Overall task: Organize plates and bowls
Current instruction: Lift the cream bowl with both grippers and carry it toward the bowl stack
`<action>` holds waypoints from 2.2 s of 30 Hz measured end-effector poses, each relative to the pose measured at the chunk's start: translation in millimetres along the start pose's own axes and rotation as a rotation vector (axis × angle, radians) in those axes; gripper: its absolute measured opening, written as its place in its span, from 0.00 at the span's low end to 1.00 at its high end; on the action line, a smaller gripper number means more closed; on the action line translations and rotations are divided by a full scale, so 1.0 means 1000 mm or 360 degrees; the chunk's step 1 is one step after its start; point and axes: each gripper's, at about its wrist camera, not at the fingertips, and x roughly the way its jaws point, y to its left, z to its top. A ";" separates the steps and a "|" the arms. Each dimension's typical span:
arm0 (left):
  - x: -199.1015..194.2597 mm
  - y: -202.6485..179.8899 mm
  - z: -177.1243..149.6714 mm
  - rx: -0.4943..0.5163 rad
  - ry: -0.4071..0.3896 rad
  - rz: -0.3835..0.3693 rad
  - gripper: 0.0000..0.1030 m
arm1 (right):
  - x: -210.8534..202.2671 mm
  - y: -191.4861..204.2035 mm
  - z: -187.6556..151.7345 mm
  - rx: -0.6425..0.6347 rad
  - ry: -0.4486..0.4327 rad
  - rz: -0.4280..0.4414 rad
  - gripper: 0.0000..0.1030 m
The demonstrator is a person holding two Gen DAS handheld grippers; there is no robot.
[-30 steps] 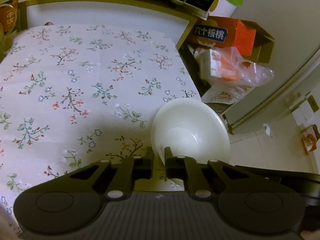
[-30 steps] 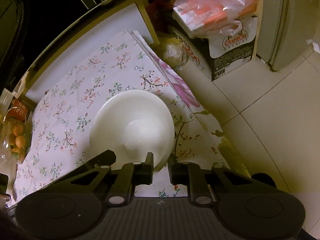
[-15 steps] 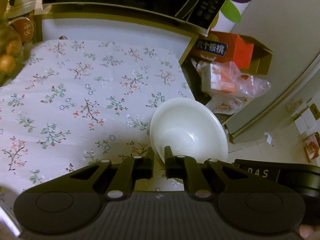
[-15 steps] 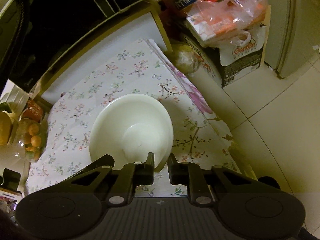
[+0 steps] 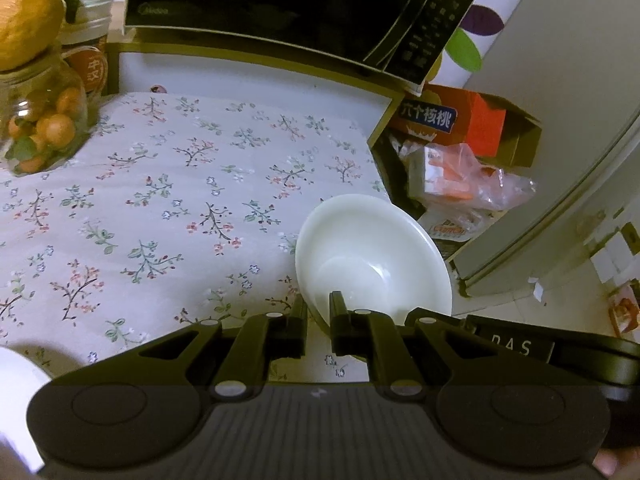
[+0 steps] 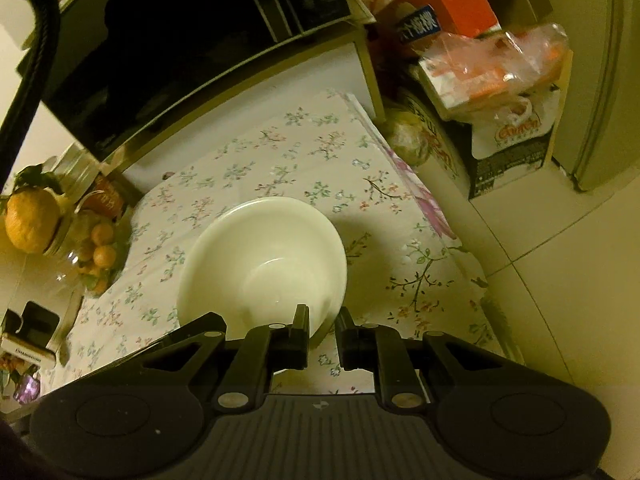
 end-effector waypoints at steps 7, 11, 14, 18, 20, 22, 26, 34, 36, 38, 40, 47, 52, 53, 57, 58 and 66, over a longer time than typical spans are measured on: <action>-0.019 0.001 -0.006 -0.0014 -0.0043 0.0014 0.10 | -0.020 0.012 -0.007 -0.0098 -0.0067 0.0028 0.13; -0.029 0.008 -0.012 -0.0014 -0.0049 0.0026 0.10 | -0.030 0.017 -0.013 -0.0142 -0.0076 0.0068 0.13; -0.034 0.013 -0.015 -0.0033 -0.0037 0.0033 0.10 | -0.035 0.020 -0.020 -0.0161 -0.0056 0.0109 0.13; -0.043 0.016 -0.022 -0.0030 -0.0045 0.0043 0.10 | -0.040 0.026 -0.029 -0.0194 -0.0040 0.0133 0.13; -0.048 0.018 -0.025 -0.0032 -0.0051 0.0051 0.10 | -0.042 0.027 -0.031 -0.0196 -0.0028 0.0152 0.13; -0.052 0.020 -0.027 -0.0030 -0.0058 0.0065 0.10 | -0.043 0.029 -0.033 -0.0204 -0.0018 0.0169 0.13; -0.058 0.026 -0.030 -0.0050 -0.0058 0.0091 0.10 | -0.043 0.037 -0.039 -0.0245 -0.0005 0.0188 0.13; -0.065 0.035 -0.034 -0.0083 -0.0045 0.0097 0.10 | -0.044 0.047 -0.047 -0.0303 0.0026 0.0219 0.14; -0.067 0.036 -0.037 -0.0086 -0.0042 0.0102 0.10 | -0.044 0.048 -0.048 -0.0315 0.0031 0.0221 0.14; -0.068 0.037 -0.039 -0.0090 -0.0028 0.0103 0.10 | -0.045 0.049 -0.050 -0.0326 0.0041 0.0222 0.14; -0.069 0.038 -0.040 -0.0094 -0.0017 0.0099 0.10 | -0.046 0.050 -0.051 -0.0344 0.0051 0.0222 0.14; -0.070 0.039 -0.046 -0.0087 0.0000 0.0109 0.10 | -0.048 0.050 -0.056 -0.0371 0.0079 0.0238 0.14; -0.070 0.040 -0.052 -0.0096 0.0039 0.0118 0.10 | -0.047 0.051 -0.062 -0.0390 0.0113 0.0225 0.15; -0.070 0.040 -0.054 -0.0094 0.0046 0.0119 0.10 | -0.047 0.051 -0.064 -0.0396 0.0119 0.0223 0.16; -0.068 0.039 -0.063 -0.0081 0.0086 0.0125 0.11 | -0.050 0.048 -0.072 -0.0407 0.0148 0.0227 0.16; -0.067 0.039 -0.066 -0.0078 0.0098 0.0126 0.11 | -0.050 0.047 -0.074 -0.0409 0.0159 0.0224 0.16; -0.057 0.034 -0.081 -0.0010 0.0151 0.0175 0.12 | -0.039 0.038 -0.088 -0.0438 0.0248 0.0164 0.17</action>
